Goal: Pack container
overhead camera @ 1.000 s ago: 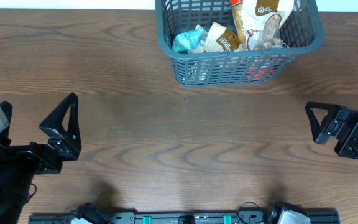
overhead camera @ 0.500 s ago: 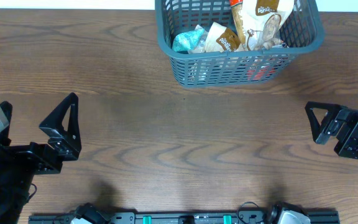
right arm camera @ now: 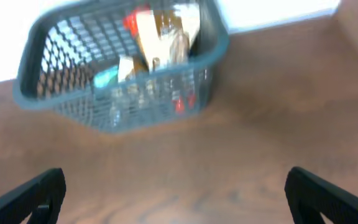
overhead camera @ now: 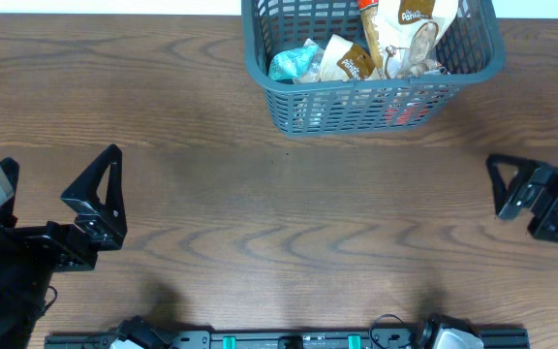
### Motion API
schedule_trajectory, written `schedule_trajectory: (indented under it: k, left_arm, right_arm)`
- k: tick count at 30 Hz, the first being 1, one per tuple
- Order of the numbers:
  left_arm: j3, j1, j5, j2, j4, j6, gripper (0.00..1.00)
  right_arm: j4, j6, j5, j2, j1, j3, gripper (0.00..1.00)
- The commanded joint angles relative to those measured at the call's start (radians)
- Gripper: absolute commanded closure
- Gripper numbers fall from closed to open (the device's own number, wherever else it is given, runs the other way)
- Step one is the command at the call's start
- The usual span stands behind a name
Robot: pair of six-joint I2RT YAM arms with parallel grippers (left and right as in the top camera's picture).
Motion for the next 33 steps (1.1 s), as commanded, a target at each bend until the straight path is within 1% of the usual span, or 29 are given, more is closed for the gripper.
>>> schedule_trajectory:
  k: [1, 3, 6, 11, 17, 22, 24, 27, 33]
  left_arm:
    - [-0.004, 0.001, -0.013, 0.003, -0.002, 0.005, 0.02]
    - [-0.004, 0.001, -0.013, 0.003, -0.003, 0.005, 0.01]
    - [-0.004, 0.001, -0.013, 0.003, -0.002, 0.005, 0.01]
    - [-0.004, 0.001, -0.013, 0.003, -0.002, 0.005, 0.01]
    - [-0.004, 0.001, -0.013, 0.003, -0.003, 0.005, 0.01]
    - [-0.004, 0.001, -0.013, 0.003, -0.003, 0.005, 0.01]
    - [-0.004, 0.001, -0.013, 0.003, -0.002, 0.005, 0.01]
    - [-0.004, 0.001, -0.013, 0.003, -0.002, 0.005, 0.01]
    - [-0.004, 0.001, -0.013, 0.003, -0.003, 0.005, 0.01]
  right_arm:
    - [0.123, -0.021, 0.011, -0.065, 0.029, -0.055, 0.01]
    - [0.272, -0.022, 0.012, -0.115, 0.067, -0.139, 0.01]
    - [0.507, -0.022, 0.012, -0.205, 0.128, -0.321, 0.01]
    - [0.866, -0.023, 0.013, -0.360, 0.213, -0.705, 0.01]
    - [1.214, -0.022, 0.013, -0.500, 0.253, -1.133, 0.01]
    - [1.461, -0.022, 0.013, -0.592, 0.255, -1.415, 0.01]
    - [1.542, -0.025, 0.013, -0.632, 0.255, -1.510, 0.01]
    - [1.622, -0.068, 0.015, -0.697, 0.255, -1.633, 0.01]
    - [1.638, -0.073, 0.058, -0.835, 0.255, -1.795, 0.01]
